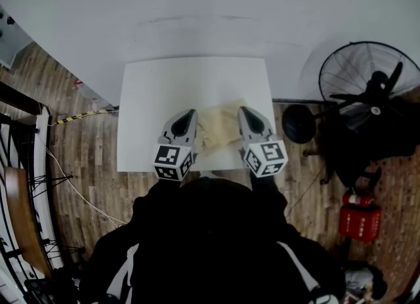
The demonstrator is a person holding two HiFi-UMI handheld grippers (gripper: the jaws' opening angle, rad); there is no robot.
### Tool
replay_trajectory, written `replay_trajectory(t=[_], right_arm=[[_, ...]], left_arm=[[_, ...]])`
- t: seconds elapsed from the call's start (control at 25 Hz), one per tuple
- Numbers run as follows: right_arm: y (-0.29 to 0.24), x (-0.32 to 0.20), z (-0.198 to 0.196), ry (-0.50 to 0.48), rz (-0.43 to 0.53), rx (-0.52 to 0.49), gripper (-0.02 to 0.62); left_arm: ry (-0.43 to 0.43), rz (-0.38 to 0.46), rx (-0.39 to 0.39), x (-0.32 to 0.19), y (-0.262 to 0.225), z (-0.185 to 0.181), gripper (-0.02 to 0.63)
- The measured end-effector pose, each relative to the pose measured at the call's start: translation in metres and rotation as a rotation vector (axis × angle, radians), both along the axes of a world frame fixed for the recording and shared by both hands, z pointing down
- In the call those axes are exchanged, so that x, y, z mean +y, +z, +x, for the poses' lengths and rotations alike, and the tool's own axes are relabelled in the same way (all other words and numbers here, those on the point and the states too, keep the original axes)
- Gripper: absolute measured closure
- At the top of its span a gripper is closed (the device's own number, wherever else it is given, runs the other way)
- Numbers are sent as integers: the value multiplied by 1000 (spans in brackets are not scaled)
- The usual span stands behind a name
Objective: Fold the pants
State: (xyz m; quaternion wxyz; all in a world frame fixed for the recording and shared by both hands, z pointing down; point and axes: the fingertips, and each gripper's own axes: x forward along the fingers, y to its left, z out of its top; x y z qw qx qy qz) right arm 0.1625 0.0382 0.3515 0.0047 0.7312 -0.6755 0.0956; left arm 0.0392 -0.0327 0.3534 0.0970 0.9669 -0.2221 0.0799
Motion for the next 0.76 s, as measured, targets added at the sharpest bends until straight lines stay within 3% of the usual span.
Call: replay_trajectory(t=[0.76], right_arm=[[-2,-14,16,56,30,3,592]], left_arm=[[23,41,13,-21,-2,10,604]])
